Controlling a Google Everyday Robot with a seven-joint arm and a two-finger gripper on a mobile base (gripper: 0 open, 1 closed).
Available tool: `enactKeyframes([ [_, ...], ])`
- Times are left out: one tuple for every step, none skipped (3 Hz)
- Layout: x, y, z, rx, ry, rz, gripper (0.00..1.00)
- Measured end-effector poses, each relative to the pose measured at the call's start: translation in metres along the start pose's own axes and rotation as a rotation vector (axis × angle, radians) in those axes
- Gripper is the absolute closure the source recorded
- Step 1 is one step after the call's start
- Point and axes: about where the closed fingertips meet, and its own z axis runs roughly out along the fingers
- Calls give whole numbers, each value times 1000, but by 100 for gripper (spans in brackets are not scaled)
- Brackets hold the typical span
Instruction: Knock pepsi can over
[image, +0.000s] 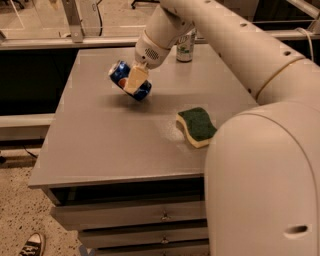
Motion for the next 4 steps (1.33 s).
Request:
enactKeyframes([
  [4,12,12,-83,58,-39,51],
  [3,12,10,-83,58,-39,26],
  [0,20,22,-135,67,-81,5],
  [-4,26,31,-178,68,-119,0],
])
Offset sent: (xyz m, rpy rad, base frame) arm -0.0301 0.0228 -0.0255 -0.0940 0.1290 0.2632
